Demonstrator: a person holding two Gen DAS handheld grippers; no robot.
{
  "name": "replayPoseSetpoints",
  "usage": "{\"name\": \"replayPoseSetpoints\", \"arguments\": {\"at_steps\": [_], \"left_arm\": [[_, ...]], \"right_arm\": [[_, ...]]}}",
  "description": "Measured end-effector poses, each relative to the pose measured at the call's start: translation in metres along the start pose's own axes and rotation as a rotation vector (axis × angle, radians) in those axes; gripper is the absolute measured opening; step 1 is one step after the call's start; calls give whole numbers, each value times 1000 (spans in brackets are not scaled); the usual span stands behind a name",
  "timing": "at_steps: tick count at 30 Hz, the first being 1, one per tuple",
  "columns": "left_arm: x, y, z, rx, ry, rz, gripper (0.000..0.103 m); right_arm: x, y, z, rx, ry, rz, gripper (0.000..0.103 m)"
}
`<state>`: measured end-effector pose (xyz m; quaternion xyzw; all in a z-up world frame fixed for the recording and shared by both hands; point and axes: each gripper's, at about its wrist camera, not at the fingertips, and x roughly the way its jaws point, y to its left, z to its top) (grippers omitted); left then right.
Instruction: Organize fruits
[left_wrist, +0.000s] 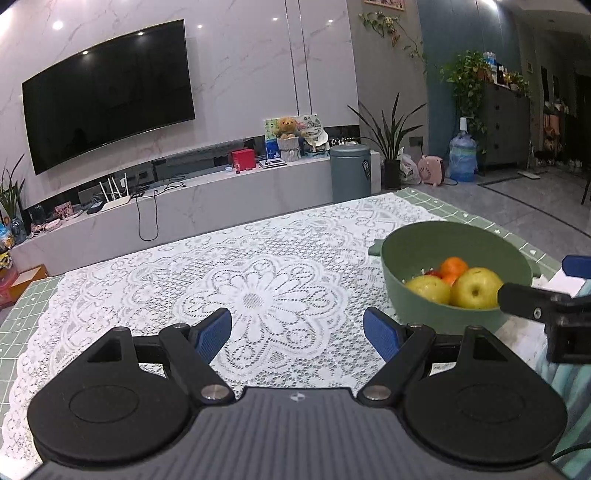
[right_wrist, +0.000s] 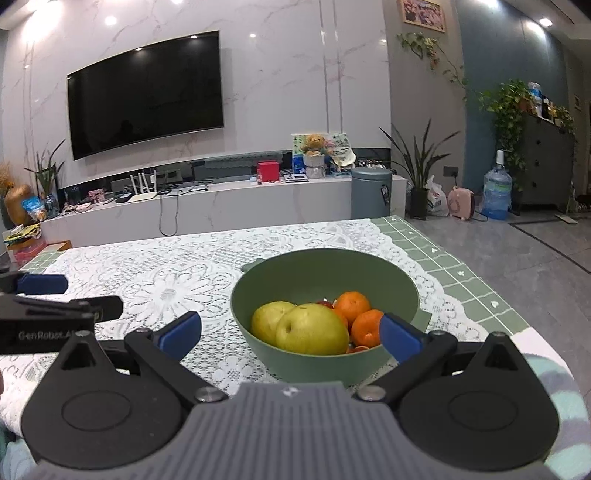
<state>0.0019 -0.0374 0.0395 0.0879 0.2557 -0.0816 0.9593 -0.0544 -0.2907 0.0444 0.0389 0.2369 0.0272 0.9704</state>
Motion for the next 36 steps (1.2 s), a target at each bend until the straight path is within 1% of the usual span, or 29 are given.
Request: {"name": "replayPoseSetpoints", "arguments": {"at_steps": [4,10,23,36], "left_arm": [[2,4,-2,-15,16,9,95],[1,5,-4,-15,14,14,95],[3,7,-4,-14,33,10,95],[0,9,-5,-15,31,14,95]], "right_arm": [[1,3,-1,-5,12,-13,99],[7,5,-4,-26,55,-12,99],[7,6,-5,-34,63,-17,99],[8,8,-6,-42,70,-26,99]]}}
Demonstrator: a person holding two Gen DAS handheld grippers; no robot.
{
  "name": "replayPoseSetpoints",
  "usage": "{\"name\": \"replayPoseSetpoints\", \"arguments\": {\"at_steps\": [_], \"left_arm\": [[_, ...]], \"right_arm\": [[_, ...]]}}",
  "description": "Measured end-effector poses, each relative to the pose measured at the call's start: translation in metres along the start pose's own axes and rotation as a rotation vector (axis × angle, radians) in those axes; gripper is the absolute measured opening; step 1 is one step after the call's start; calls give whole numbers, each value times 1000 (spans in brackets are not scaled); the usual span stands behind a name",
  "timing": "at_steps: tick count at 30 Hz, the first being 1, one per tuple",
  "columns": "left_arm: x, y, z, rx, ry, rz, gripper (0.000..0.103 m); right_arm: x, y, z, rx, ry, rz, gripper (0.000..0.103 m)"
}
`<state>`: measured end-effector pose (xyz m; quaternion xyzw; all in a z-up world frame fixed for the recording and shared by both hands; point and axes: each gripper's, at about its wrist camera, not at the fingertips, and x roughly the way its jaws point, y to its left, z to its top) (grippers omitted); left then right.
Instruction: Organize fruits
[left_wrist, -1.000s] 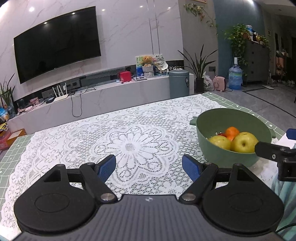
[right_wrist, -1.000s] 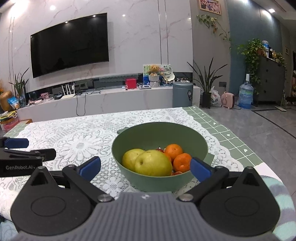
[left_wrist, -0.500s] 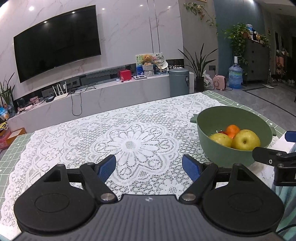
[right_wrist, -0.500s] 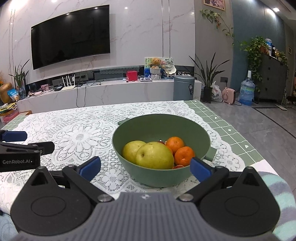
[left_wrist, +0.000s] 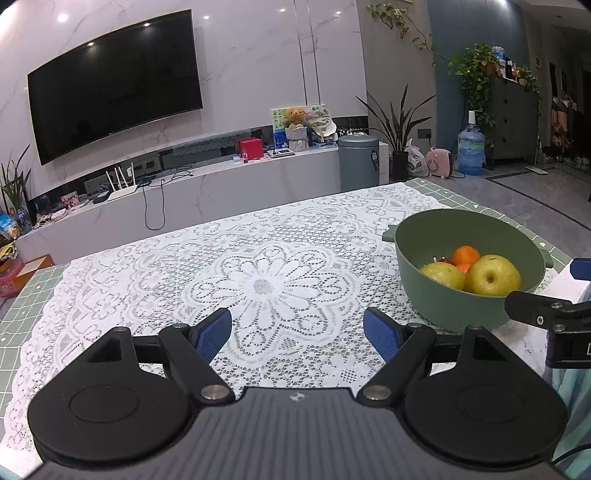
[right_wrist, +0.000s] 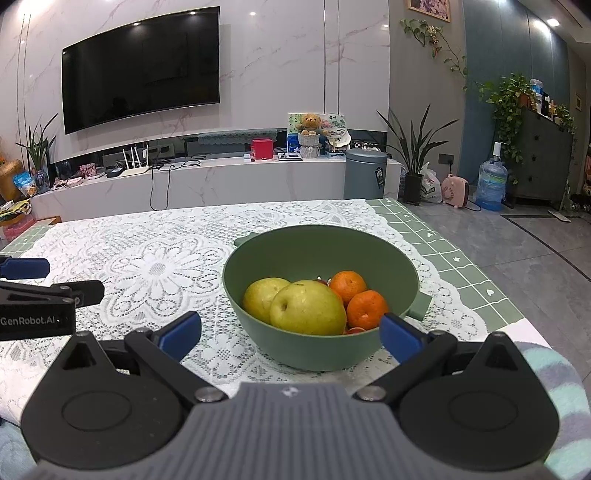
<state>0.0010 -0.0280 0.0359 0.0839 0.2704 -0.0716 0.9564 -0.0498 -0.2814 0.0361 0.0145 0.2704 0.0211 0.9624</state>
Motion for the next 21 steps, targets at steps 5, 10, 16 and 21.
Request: {"name": "replayPoseSetpoints", "arguments": {"at_steps": [5,10,16,21], "left_arm": [[0,0,0,1,0,-1,95],[0,0,0,-1,1,-1,95],[0,1,1,2,4,-2,95],[-1,1,1,0,4,-1,95]], "right_arm": [[0,0,0,1,1,-1,99],[1,0,0,1,2,-2,99],[0,0,0,1,2,-2,99],[0,0,0,1,3,-2,99]]}}
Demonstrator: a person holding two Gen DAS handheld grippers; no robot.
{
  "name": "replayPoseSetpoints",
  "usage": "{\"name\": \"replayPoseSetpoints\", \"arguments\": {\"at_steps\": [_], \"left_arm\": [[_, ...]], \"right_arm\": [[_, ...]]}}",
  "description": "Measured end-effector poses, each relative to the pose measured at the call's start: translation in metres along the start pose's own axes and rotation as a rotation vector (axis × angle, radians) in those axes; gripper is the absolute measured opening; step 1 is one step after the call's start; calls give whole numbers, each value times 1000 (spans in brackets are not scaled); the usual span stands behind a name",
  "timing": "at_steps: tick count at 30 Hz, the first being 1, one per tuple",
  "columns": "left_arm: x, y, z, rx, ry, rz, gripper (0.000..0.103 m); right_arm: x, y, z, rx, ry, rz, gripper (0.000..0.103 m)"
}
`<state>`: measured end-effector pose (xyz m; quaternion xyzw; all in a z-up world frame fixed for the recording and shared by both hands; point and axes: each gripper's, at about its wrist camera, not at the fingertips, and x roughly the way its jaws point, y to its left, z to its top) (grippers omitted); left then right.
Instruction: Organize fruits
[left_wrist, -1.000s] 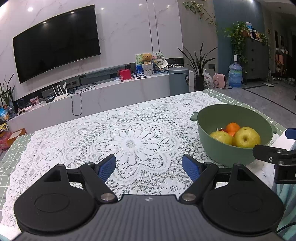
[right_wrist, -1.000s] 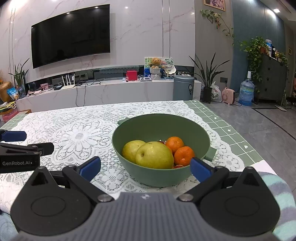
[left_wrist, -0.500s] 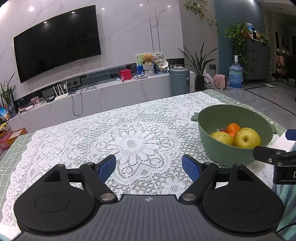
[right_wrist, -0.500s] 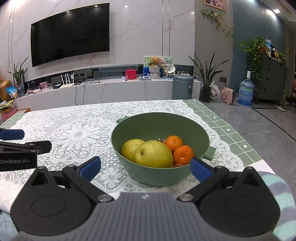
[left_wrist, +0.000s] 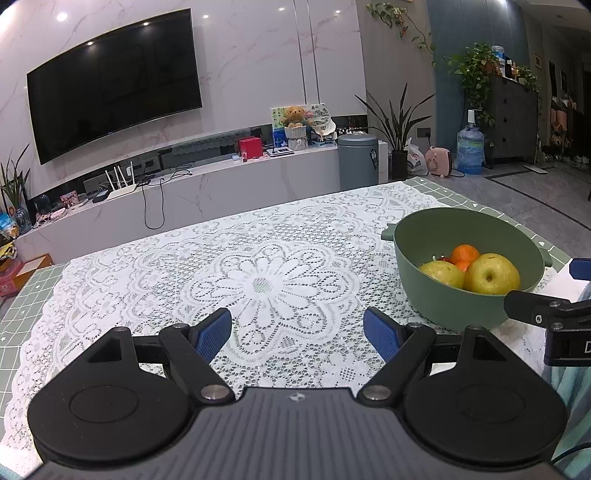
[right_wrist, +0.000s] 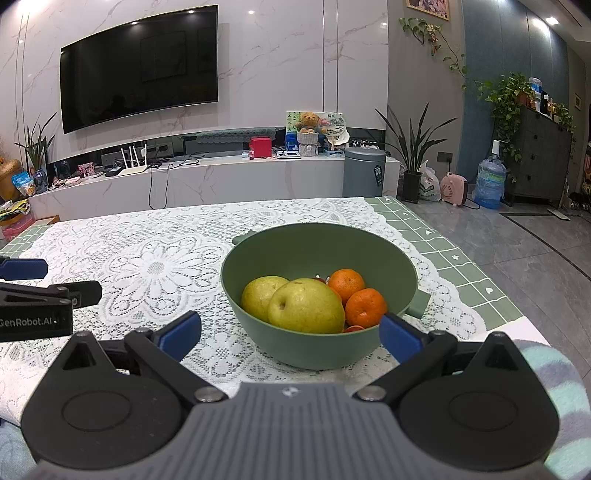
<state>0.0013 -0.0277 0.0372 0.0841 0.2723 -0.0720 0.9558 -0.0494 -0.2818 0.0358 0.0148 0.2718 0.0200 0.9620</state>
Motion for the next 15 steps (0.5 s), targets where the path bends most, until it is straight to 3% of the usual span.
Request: {"name": "replayPoseSetpoints", "arguments": {"at_steps": [15], "left_arm": [[-2,1,0,-12,7,3,95]], "right_arm": [[1,0,-1,3,3,-1,99]]}}
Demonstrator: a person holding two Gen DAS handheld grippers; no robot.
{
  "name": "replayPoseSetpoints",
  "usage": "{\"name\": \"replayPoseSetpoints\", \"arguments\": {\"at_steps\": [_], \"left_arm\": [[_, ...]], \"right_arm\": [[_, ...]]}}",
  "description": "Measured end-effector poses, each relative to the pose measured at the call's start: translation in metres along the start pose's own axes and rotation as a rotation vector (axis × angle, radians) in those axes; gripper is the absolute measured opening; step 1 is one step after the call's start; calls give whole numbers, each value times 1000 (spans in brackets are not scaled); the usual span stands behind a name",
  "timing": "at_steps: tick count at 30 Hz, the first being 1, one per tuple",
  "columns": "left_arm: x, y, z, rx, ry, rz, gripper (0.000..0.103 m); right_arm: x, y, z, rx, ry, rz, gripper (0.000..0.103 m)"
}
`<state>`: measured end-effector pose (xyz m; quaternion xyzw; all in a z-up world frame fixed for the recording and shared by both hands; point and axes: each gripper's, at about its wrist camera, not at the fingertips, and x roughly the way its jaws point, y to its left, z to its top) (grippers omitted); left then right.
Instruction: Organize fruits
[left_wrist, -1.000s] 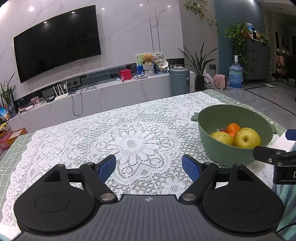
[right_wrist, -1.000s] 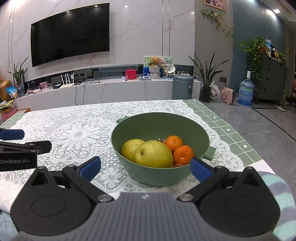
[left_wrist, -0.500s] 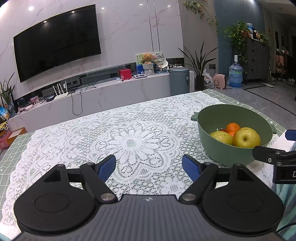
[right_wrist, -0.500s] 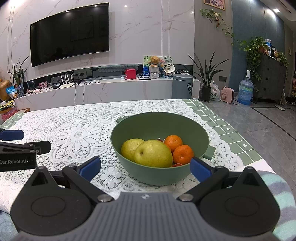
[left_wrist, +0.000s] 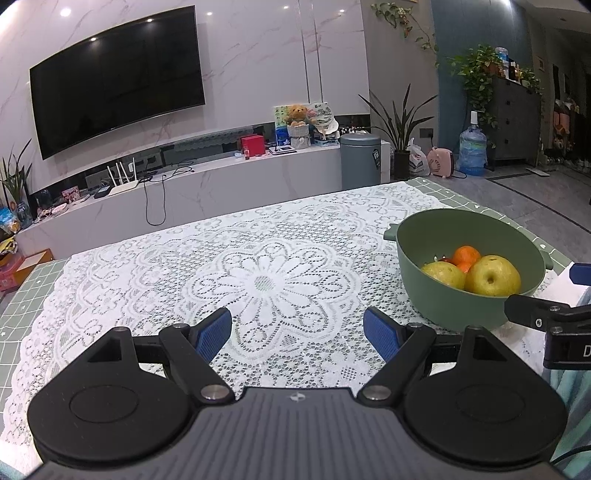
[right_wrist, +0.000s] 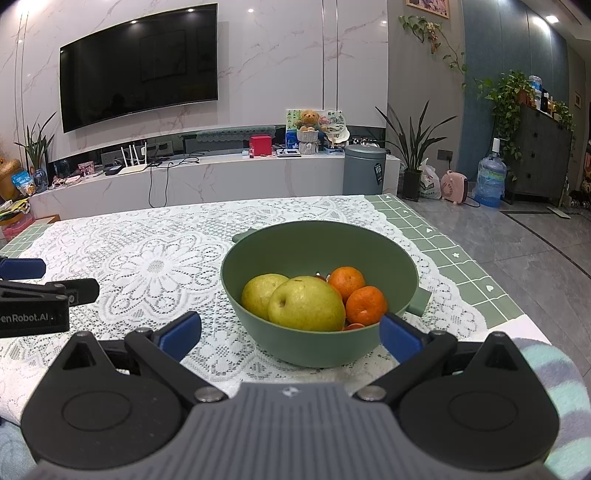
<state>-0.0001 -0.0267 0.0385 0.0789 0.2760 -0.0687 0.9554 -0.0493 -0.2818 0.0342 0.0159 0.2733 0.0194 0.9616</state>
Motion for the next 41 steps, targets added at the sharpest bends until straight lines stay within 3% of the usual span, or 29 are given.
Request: {"name": "replayPoseSetpoints", "arguments": {"at_steps": [41], "left_arm": [[-4,2,0,-45,18,-59,95]], "right_arm": [[2,3,-5,6,9,2,99]]}}
